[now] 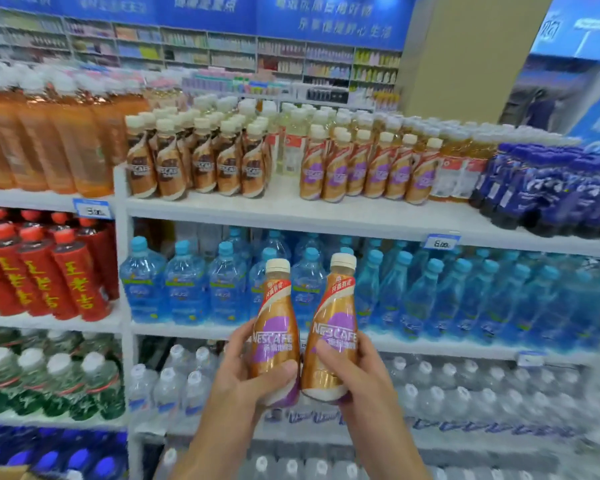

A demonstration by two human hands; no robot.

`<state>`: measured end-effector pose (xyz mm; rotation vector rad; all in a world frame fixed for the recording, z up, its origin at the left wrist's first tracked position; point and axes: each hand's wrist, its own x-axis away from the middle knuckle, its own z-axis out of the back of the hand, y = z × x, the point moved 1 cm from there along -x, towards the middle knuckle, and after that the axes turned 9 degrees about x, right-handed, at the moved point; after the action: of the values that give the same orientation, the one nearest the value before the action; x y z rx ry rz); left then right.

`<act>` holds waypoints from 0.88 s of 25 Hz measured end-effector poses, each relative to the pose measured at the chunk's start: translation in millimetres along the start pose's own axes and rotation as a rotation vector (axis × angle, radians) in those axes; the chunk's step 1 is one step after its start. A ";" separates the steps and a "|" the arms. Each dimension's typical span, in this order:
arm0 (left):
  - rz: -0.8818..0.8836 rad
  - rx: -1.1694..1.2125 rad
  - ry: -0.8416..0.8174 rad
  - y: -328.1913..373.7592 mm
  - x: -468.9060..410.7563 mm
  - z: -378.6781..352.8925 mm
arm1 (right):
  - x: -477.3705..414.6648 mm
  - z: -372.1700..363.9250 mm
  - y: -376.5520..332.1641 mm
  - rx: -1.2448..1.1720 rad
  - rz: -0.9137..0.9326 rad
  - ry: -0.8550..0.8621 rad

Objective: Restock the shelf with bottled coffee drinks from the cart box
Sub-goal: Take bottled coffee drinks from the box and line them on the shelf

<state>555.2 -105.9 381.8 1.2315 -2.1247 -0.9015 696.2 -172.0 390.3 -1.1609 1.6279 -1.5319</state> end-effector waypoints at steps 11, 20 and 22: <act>0.104 0.046 -0.086 -22.4 -127.3 -65.0 | -102.6 69.2 -39.9 -0.071 0.058 0.135; 0.029 -0.049 -0.159 8.9 -238.0 -117.5 | -200.5 83.0 -78.0 -0.048 0.143 0.150; 0.022 -0.058 -0.174 11.5 -257.2 -131.5 | -220.0 90.8 -89.0 -0.029 0.161 0.157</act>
<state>758.6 88.6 448.1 1.1348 -2.2244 -1.0882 887.0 -10.6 435.9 -0.9196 1.8049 -1.5319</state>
